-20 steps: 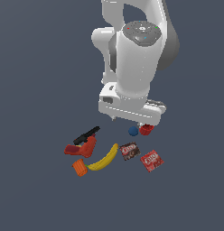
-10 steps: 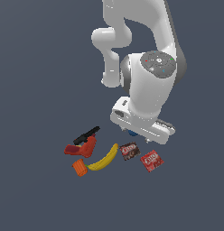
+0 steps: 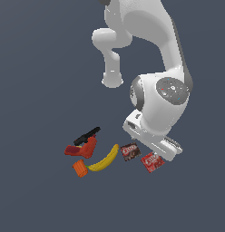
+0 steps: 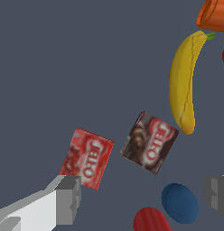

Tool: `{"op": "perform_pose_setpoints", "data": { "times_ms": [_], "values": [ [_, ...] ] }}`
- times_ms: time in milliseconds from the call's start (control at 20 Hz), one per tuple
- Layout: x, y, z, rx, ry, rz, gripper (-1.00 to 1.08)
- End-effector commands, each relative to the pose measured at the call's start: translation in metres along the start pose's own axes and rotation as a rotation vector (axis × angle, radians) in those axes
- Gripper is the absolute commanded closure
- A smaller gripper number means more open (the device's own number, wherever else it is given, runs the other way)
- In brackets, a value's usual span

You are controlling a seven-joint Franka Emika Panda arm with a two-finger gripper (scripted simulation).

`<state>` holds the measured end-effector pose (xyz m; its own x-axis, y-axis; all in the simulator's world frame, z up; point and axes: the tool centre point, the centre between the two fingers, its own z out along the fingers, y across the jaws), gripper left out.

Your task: Pick up a designated object from a clutter of objects.

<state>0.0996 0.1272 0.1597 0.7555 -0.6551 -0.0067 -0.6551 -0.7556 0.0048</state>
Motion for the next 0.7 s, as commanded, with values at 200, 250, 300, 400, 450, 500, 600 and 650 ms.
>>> {"op": "perform_pose_setpoints", "data": {
  "times_ms": [200,250,300,400,450,500,600,650],
  "values": [
    [-0.009,-0.026,0.033,0.002,0.003,0.133,-0.92],
    [-0.010,-0.029,0.039,0.002,0.003,0.153,-0.92],
    [-0.012,-0.033,0.044,0.003,0.003,0.173,-0.92],
    [-0.015,-0.040,0.054,0.003,0.004,0.210,-0.92],
    [-0.017,-0.043,0.058,0.003,0.004,0.227,-0.92],
    [-0.018,-0.045,0.063,0.004,0.004,0.243,-0.92],
    [-0.021,-0.050,0.070,0.004,0.005,0.272,-0.92],
    [-0.022,-0.052,0.074,0.004,0.005,0.285,-0.92]
  ]
}}
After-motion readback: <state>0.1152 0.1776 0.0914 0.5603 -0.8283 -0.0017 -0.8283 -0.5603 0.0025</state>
